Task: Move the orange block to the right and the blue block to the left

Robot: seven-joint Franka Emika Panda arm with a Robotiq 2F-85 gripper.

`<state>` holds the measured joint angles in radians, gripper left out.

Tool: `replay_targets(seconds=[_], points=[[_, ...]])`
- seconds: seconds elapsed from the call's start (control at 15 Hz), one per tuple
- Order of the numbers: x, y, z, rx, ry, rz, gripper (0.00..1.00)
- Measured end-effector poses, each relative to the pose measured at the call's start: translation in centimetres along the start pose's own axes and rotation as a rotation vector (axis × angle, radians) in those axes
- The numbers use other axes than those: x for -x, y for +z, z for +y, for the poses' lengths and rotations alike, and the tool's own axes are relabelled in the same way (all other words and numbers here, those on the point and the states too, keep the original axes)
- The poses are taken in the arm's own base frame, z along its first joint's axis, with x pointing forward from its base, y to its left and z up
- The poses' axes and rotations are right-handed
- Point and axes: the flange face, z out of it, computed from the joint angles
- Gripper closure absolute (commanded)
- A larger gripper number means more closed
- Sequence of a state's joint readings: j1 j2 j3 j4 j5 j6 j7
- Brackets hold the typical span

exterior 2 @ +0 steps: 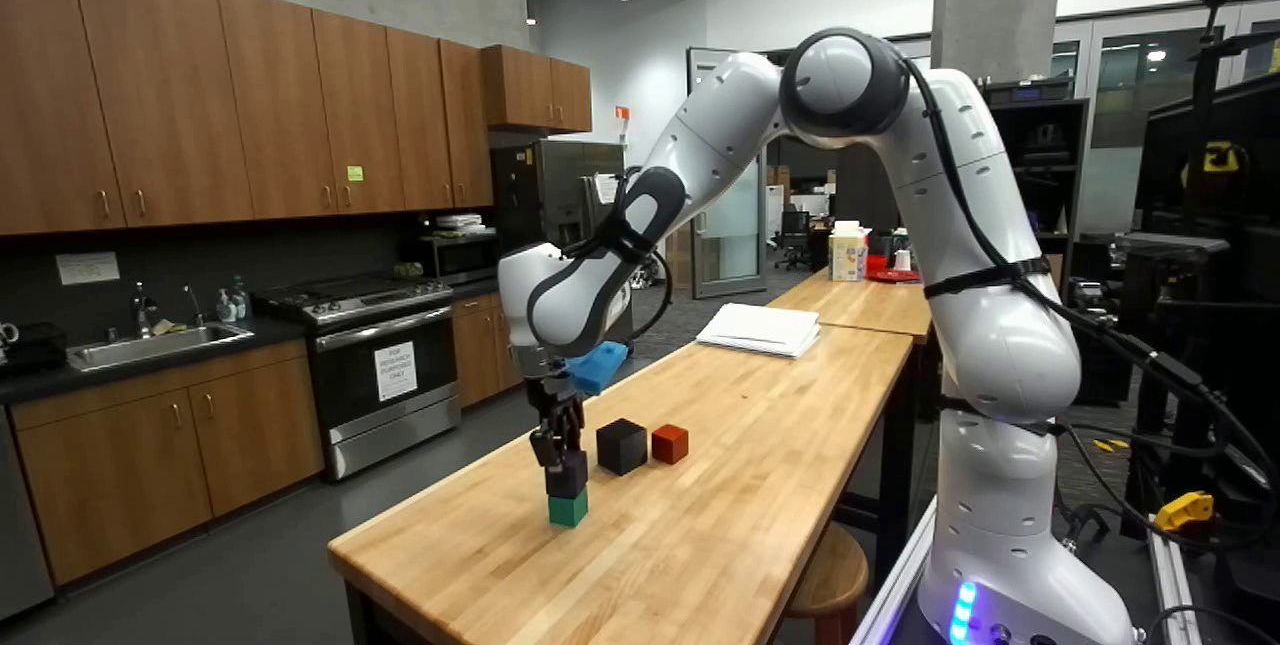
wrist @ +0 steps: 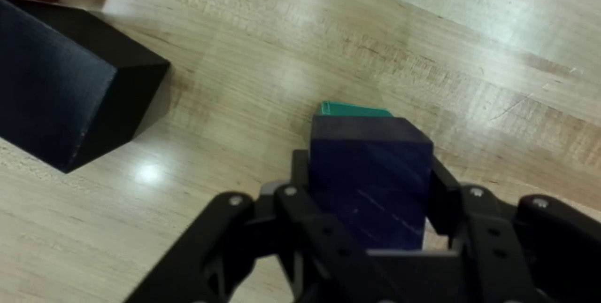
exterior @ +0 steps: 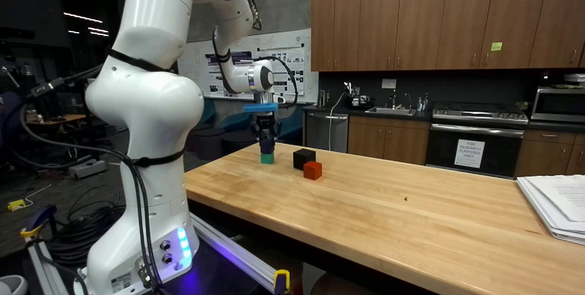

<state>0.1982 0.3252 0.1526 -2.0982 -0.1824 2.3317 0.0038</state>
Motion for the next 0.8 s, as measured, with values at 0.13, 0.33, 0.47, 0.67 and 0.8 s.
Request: replay_targets(seconds=[0.13,0.33,0.47,0.67,0.8], points=[[-0.18,-0.07,0.03,0.000,0.000,0.003,0.69],[-0.44,0.06,0.07,-0.001,0.001,0.003,0.49],[-0.53,0.25,0.07,-0.002,0.001,0.001,0.18],[-0.56,0.66,0.09,-0.004,0.001,-0.005,0.01],[-0.55,0.77,0.12,-0.005,0.002,-0.007,0.00]])
